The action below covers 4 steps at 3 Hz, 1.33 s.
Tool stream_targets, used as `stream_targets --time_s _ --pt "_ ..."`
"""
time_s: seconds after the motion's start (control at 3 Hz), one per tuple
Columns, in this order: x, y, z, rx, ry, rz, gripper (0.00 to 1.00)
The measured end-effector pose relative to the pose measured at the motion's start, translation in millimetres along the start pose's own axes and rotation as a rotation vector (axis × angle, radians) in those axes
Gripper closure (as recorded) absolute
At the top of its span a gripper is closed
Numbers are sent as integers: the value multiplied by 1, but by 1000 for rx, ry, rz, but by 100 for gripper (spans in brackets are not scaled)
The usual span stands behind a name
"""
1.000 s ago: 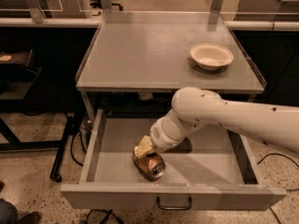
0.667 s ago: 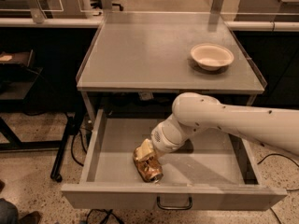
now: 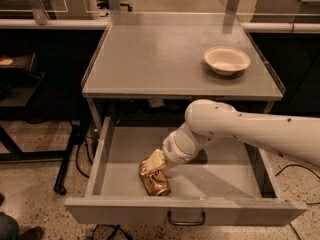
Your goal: Place orange can into top drawer
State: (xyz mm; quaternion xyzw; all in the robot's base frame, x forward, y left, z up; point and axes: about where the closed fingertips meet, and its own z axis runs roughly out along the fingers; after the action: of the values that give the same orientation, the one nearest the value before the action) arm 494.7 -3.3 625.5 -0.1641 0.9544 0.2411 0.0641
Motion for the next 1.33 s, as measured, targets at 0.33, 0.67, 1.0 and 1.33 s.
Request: stream_targets --time_s 0.33,0.67,1.0,1.33 --pt "0 0 0 0 0 0 59" --pt "0 0 0 0 0 0 34" --pt "0 0 0 0 0 0 12" --pt "0 0 0 0 1 0 0"
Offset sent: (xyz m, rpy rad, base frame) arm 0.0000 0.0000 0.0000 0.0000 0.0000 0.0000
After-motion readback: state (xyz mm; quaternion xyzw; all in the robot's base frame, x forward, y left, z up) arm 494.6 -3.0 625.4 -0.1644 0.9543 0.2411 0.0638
